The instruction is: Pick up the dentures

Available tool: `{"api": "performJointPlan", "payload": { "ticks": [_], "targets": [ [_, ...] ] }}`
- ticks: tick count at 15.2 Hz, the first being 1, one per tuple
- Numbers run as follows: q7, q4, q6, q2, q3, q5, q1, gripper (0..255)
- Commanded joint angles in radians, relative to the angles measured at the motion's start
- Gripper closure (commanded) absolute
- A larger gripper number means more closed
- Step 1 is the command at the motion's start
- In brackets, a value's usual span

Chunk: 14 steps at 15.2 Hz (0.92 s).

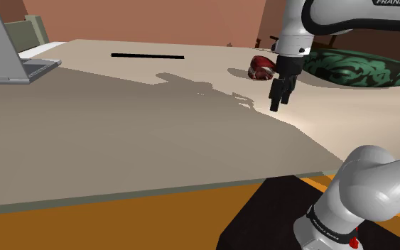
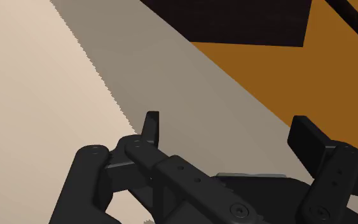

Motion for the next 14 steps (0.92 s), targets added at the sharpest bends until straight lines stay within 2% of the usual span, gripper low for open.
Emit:
{"api": "performJointPlan", "payload": {
  "ticks": [1, 8, 14],
  "targets": [
    [0.000, 0.000, 0.000, 0.000, 0.000, 0.000, 0.000, 0],
    [-0.103, 0.002, 0.191, 0.038, -0.097, -0.121, -0.053, 0],
    [-0.184, 0.035, 0.359, 0.097, -0.186, -0.191, -0.088, 0]
  ]
}}
